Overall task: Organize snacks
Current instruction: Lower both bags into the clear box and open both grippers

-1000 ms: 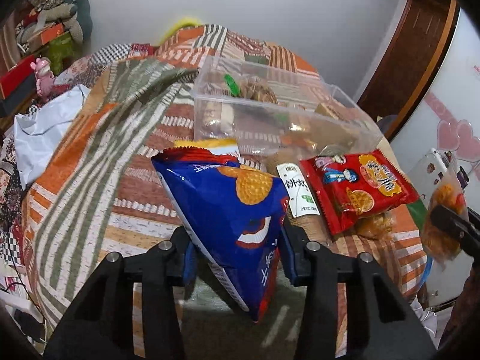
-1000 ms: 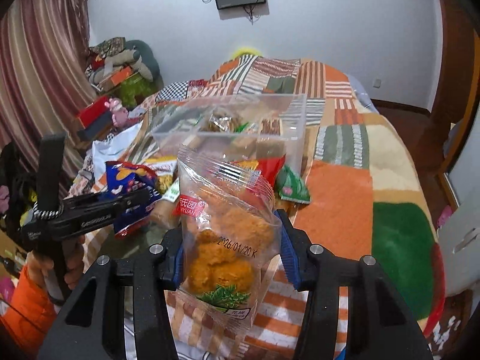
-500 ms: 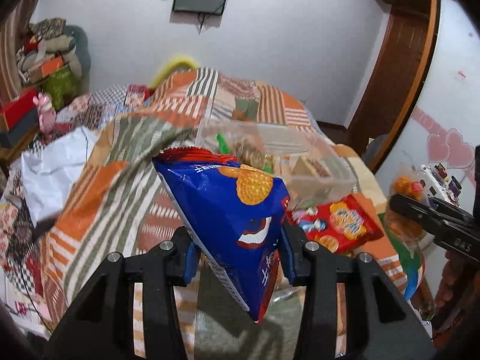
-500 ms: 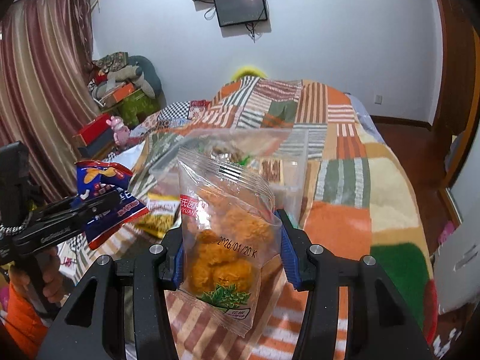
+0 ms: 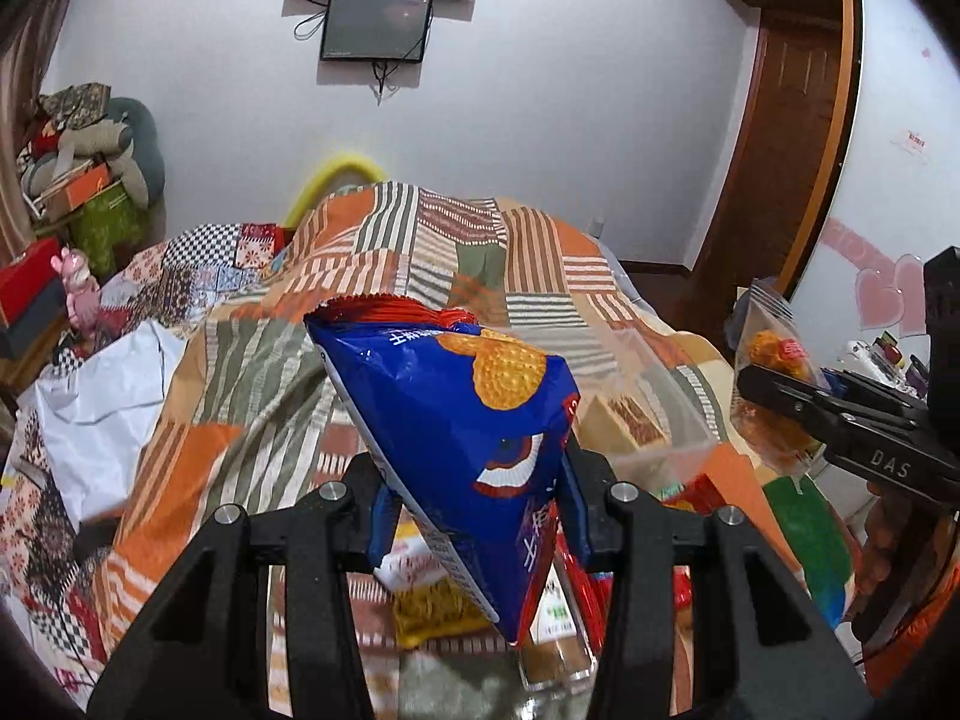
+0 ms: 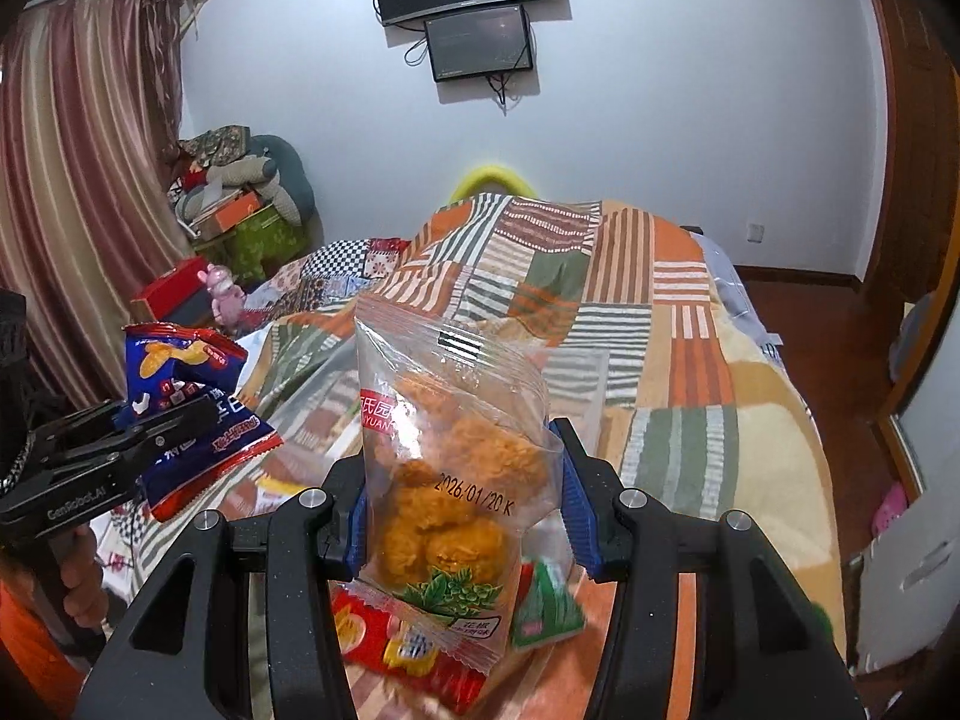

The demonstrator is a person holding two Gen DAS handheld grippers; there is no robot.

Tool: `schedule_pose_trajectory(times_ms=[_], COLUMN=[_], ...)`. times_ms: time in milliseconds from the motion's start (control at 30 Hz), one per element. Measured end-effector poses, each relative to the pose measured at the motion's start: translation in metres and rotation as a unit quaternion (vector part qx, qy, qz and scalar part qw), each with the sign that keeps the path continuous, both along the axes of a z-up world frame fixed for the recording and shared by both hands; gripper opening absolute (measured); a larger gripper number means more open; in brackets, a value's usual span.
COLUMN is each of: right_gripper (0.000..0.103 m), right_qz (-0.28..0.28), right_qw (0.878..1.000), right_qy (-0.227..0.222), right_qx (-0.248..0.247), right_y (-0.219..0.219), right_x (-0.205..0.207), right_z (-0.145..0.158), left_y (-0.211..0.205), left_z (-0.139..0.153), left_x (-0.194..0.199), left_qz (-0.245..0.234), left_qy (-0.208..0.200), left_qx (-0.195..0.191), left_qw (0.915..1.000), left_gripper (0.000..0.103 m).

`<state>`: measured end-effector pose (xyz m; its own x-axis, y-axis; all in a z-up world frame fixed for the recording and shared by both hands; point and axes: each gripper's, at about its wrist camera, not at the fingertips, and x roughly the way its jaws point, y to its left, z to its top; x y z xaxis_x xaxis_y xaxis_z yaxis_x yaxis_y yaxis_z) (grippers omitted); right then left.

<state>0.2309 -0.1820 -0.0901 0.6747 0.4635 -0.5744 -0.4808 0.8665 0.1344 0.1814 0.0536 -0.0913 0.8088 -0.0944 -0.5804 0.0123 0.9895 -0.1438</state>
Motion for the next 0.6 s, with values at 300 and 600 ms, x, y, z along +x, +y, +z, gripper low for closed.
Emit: schedule_pose_trajectory(times_ms=[300,600], right_gripper=[0.047,0.047], right_qz=[0.011,0.043], right_qw=[1.000,0.998], right_qy=[-0.004,0.024], right_qx=[-0.008,-0.039], right_y=[0.024,0.047], right_x=[0.029,0.059], right_z=[0.000,-0.017], left_y=[-0.003,-0.006], left_z=[-0.008,-0.029], left_x=[0.038,0.069], left_qz=[-0.007,-0.015], left_qy=[0.012,0.037], left_qx=[-0.002,0.009], left_qw=[0.9999,0.9991], left_gripper=[0.044,0.044])
